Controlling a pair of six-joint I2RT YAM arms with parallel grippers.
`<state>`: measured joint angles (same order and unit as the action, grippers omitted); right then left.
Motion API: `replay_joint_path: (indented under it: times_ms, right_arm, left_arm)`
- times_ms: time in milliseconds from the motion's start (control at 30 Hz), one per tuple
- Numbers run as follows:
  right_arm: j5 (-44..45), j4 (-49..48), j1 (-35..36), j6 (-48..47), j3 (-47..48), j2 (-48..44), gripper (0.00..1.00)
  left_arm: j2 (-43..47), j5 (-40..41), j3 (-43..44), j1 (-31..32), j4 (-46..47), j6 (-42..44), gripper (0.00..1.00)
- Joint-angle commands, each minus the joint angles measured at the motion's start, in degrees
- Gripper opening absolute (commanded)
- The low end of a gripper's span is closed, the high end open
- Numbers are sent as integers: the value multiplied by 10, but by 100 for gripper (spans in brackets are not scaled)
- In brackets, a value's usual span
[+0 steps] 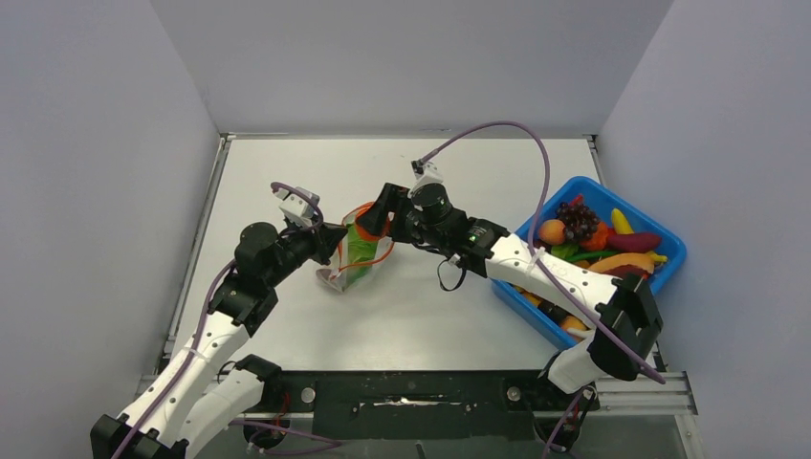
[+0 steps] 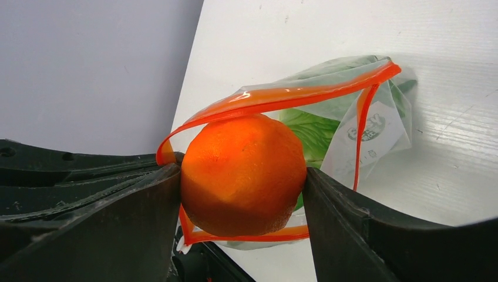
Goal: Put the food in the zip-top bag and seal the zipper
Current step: Place the fake bread in the zipper food storage bag.
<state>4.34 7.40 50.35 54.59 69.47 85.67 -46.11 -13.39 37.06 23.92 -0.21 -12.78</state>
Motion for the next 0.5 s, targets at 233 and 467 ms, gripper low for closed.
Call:
replay_joint_path:
  times_ms: [233, 467]
  right_arm:
    - [-4, 34, 18, 24, 59, 43, 68]
    - [-6, 45, 27, 17, 73, 54, 79]
  left_arm:
    - [8, -10, 18, 2, 43, -6, 0]
    - [7, -5, 15, 3, 44, -11, 0]
